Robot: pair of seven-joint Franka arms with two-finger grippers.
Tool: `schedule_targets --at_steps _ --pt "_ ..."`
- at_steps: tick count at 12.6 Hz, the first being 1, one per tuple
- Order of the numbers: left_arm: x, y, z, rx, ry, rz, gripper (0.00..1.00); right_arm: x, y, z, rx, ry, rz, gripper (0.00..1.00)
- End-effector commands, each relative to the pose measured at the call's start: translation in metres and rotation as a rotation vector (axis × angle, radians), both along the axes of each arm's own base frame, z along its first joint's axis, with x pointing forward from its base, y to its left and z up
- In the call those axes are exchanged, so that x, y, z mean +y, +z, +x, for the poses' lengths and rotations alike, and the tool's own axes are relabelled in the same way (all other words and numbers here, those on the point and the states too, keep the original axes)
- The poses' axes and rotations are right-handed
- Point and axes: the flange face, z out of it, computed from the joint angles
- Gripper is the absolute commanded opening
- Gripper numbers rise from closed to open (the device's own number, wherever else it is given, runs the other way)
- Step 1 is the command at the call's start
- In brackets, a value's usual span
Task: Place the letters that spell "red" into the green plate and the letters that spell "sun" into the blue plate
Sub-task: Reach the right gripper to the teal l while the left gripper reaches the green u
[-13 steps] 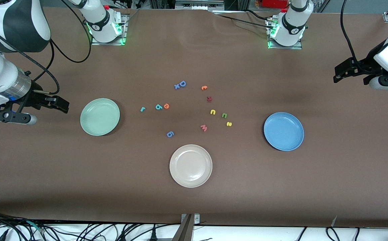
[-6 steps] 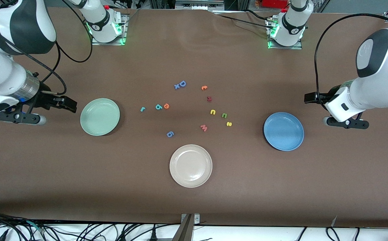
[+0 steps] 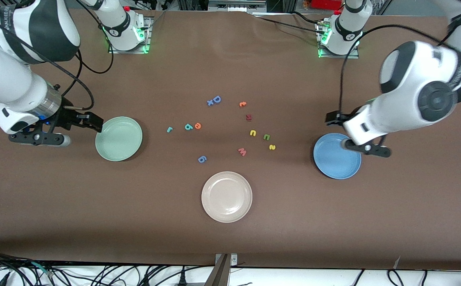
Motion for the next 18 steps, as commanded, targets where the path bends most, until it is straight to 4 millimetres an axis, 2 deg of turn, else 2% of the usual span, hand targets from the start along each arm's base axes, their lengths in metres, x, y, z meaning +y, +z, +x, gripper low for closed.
schedule_targets --at_steps 1,3,5,7,9,10,11,14,16,18 --pt "-0.03 -0.035 0.003 0.02 0.022 -0.003 1.0 0.011 -0.001 -0.005 0.0 -0.037 0.014 1.0" --pt "-0.059 -0.068 -0.005 0.0 0.002 -0.002 1.0 0.015 -0.01 -0.008 0.015 -0.031 0.011 1.0" --pt "-0.083 -0.099 -0.016 -0.037 0.035 0.005 1.0 0.016 -0.011 -0.009 0.015 -0.03 0.011 1.0" --pt "-0.096 -0.133 -0.029 -0.065 0.031 0.003 1.0 0.016 -0.015 -0.011 0.024 -0.03 0.009 1.0" --pt "-0.113 -0.16 -0.048 -0.085 0.055 0.011 1.0 0.024 -0.023 -0.017 0.04 -0.039 0.006 0.99" --pt "-0.121 -0.178 -0.053 -0.099 0.056 0.009 1.0 0.035 -0.029 -0.021 0.045 -0.067 0.007 0.99" --pt "-0.136 -0.193 -0.062 -0.116 0.037 0.005 1.0 0.052 -0.038 -0.026 0.045 -0.081 0.01 0.99" --pt "-0.151 -0.218 -0.07 -0.122 0.054 0.009 1.0 0.084 -0.076 -0.036 0.016 -0.123 0.029 0.99" --pt "-0.158 -0.235 -0.079 -0.098 0.054 0.026 1.0 0.107 -0.11 -0.049 0.028 -0.139 0.034 0.99" --pt "-0.177 -0.246 -0.091 -0.091 0.084 0.036 1.0 0.125 -0.145 -0.059 0.072 -0.154 0.026 0.99"
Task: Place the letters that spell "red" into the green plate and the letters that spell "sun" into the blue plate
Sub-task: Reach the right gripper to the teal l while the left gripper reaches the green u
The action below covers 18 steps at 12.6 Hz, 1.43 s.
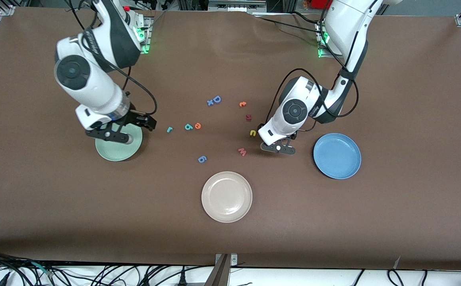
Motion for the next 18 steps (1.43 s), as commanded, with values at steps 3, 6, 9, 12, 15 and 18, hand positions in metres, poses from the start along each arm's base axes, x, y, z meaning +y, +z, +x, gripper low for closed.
schedule_targets --at_steps 3,6,9,12,15,18 --pt "-0.018 -0.019 -0.007 -0.031 0.046 -0.023 1.0 0.018 -0.074 -0.023 0.087 -0.01 -0.003 0.99" --pt "-0.019 -0.031 -0.003 -0.063 0.041 -0.037 0.99 0.008 -0.133 -0.052 0.061 -0.017 0.011 0.99" --pt "-0.015 -0.03 0.001 -0.068 0.02 -0.042 0.98 0.008 -0.166 -0.059 0.061 -0.039 0.022 0.99" --pt "-0.021 -0.029 -0.007 -0.053 0.006 -0.041 0.93 0.01 -0.198 -0.056 0.053 -0.047 0.043 0.92" --pt "-0.026 -0.031 -0.012 -0.046 -0.009 -0.044 0.91 0.02 -0.212 -0.054 0.016 -0.039 0.07 0.65" --pt "-0.022 -0.038 -0.018 -0.035 -0.032 -0.029 0.84 0.02 -0.215 -0.056 0.02 -0.039 0.068 0.64"
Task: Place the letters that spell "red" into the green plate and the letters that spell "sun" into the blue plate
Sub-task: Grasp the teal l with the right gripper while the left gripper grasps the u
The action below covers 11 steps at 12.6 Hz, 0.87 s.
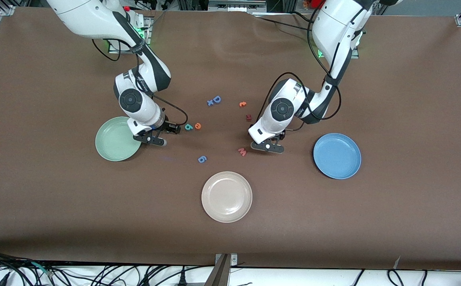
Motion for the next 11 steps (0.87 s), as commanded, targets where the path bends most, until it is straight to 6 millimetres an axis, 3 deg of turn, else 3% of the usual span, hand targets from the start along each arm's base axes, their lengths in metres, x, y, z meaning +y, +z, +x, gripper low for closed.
schedule_targets --at_steps 1,3,4,6,7,10,11 --pt "0.005 -0.004 -0.006 0.01 -0.048 0.017 0.8 0.005 0.0 0.001 -0.005 -0.013 0.01 0.52" --pt "0.005 -0.005 -0.006 0.009 -0.056 0.02 0.66 0.004 -0.002 0.0 -0.001 -0.013 0.009 0.52" --pt "0.004 -0.005 -0.007 0.01 -0.057 0.021 0.47 0.004 -0.004 0.0 0.002 -0.013 0.008 0.51" --pt "0.008 -0.005 -0.006 0.014 -0.05 0.024 0.25 0.004 -0.005 0.0 0.002 -0.014 0.009 0.5" --pt "0.009 -0.005 -0.006 0.027 -0.051 0.031 0.2 0.004 -0.005 0.0 0.002 -0.012 0.008 0.46" --pt "0.012 0.006 -0.004 0.038 -0.05 0.037 0.19 0.003 -0.007 -0.001 0.003 -0.007 0.004 0.28" --pt "0.012 0.01 -0.003 0.043 -0.049 0.039 0.19 0.004 -0.006 0.0 0.001 -0.007 0.005 0.28"
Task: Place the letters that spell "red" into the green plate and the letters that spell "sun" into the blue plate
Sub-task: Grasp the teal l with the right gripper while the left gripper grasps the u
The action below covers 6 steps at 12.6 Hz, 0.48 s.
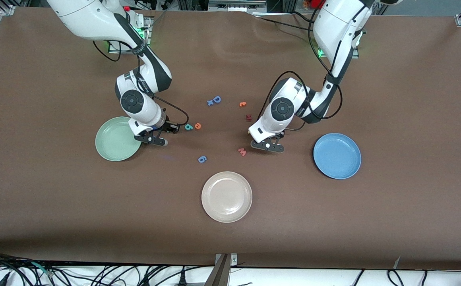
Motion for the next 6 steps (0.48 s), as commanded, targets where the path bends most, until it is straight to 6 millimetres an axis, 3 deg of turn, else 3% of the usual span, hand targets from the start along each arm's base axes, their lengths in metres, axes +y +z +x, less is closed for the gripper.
schedule_targets --at_steps 1,2,3,6 --pt "0.01 0.011 -0.001 0.027 -0.027 0.029 0.19 0.003 -0.003 0.001 -0.005 -0.008 0.005 0.27" --pt "0.013 0.022 0.001 0.039 -0.028 0.038 0.19 0.002 -0.003 0.002 -0.005 -0.01 0.005 0.15" --pt "0.022 0.034 0.006 0.054 -0.033 0.043 0.2 0.002 -0.003 0.001 -0.004 -0.01 0.004 0.11" --pt "0.067 0.071 0.028 0.1 -0.066 0.044 0.21 0.001 0.005 0.003 -0.006 -0.009 0.002 0.09"
